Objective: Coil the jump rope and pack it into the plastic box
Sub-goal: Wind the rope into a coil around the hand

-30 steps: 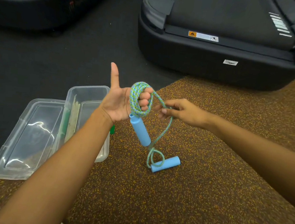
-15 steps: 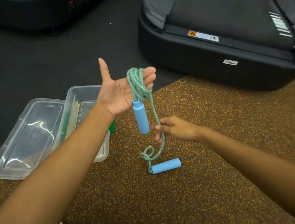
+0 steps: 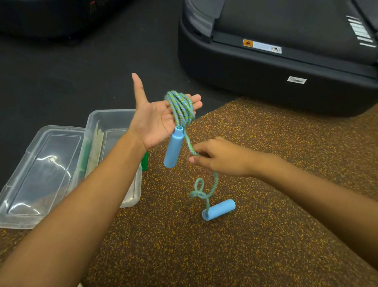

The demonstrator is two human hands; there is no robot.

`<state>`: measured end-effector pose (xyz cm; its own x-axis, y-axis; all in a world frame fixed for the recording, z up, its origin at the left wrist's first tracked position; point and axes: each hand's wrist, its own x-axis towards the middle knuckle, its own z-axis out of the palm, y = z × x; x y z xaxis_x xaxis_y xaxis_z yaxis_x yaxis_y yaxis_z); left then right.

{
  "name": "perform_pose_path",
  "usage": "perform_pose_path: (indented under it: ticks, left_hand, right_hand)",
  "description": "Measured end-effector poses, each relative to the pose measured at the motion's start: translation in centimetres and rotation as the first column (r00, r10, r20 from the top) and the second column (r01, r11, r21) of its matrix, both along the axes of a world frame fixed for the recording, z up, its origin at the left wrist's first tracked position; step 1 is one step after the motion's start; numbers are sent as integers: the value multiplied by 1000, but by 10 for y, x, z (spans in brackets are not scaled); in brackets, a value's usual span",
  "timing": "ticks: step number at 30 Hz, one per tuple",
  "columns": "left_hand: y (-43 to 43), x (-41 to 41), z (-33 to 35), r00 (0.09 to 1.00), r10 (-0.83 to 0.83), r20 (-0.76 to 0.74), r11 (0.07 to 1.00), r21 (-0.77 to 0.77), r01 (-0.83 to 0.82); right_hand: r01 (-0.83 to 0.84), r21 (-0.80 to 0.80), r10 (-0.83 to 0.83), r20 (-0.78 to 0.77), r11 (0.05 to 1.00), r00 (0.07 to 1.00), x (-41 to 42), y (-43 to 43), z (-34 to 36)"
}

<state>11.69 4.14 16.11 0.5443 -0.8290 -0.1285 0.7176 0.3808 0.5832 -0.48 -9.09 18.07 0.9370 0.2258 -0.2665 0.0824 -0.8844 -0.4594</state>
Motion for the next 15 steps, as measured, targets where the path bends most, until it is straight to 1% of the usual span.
perform_pose_path:
  ticks: [2,4,7,11,15]
  left_hand:
    - [0,0,0,1000,-16,20,998,56,15]
    - [0,-1,-1,998,-43,34,994,100,39]
    - [-1,-3,-1,988,-143,48,976,170,134]
    - [-2,-9,2,933,-341,113,899,328,289]
    - [-3,-17,3,867,-483,118,825,391,407]
  right_hand:
    - [23,20,-23,39,1000,999,4,-5,13]
    - [60,105,-64,39,993,997,5,-11,23]
    - [102,187,-110,32,977,993,8,-19,30]
    - [147,187,-168,102,971,981,12,-28,28]
    - [177,307,-209,74,935,975,11,-33,29]
